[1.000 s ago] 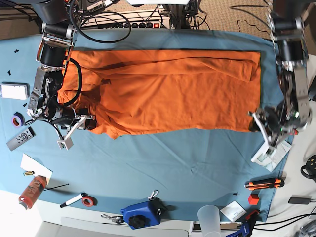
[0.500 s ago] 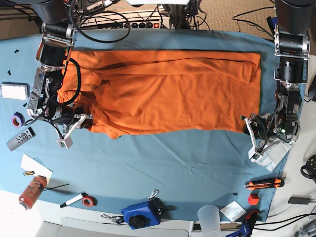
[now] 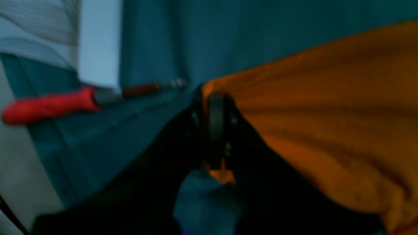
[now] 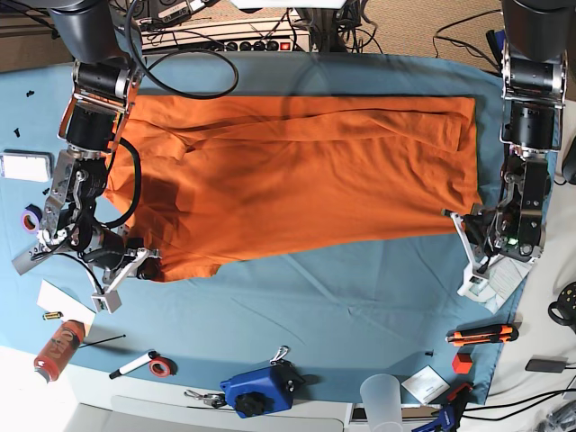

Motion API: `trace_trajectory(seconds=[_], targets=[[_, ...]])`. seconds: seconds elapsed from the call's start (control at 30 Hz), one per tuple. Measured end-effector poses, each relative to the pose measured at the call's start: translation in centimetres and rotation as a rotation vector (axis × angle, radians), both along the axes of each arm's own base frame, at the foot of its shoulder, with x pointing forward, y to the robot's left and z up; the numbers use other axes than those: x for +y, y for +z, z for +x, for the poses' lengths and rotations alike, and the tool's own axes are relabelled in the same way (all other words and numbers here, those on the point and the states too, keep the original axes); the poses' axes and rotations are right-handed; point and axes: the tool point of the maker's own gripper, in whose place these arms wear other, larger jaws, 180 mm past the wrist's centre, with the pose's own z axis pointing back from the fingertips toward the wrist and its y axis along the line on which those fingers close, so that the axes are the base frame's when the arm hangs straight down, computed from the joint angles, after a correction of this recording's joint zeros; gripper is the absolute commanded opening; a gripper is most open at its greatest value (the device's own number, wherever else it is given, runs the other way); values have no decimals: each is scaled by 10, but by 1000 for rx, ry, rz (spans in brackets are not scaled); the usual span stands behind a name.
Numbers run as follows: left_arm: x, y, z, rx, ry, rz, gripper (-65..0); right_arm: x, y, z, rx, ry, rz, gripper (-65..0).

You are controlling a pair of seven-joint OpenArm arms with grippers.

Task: Layout the t-shirt on the table in an organized manner, then fold the t-shirt properly
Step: 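Grasp the hem corner with the left gripper, then lift the hem with both grippers and fold it over onto the collar edge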

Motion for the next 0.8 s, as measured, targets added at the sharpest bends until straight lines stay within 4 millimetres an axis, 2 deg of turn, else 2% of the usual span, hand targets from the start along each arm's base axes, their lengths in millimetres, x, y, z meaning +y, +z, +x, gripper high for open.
trace_trajectory(seconds=[0.1,0.27,0.37,0.53,0.63,0.7,0.8], targets=[[-4,6,-6,-13,-14,-2,-650,0,4,-4,13,13,-27,-650],[0,37,-13,-130,25,-49,-650,7,42,-2,-67,49,-68,-650],[2,47,-29,-181,26,-108,-650,17,59,-11,-116,88,-85,-650],[-2,45,-64,-194,41,-171,-650,15,66,-44,-143,79,-140,-650],[-3,56,-73,-244,47,-170,-650,5,75,-66,-187,45,-128,-650],[-11,57,-83,-252,38,-188,-650,-7,71,-84,-172,12,-134,-650],[-29,51,-98,-237,-7,-216,-650,-22,54,-112,-111,-21,-158,-650]])
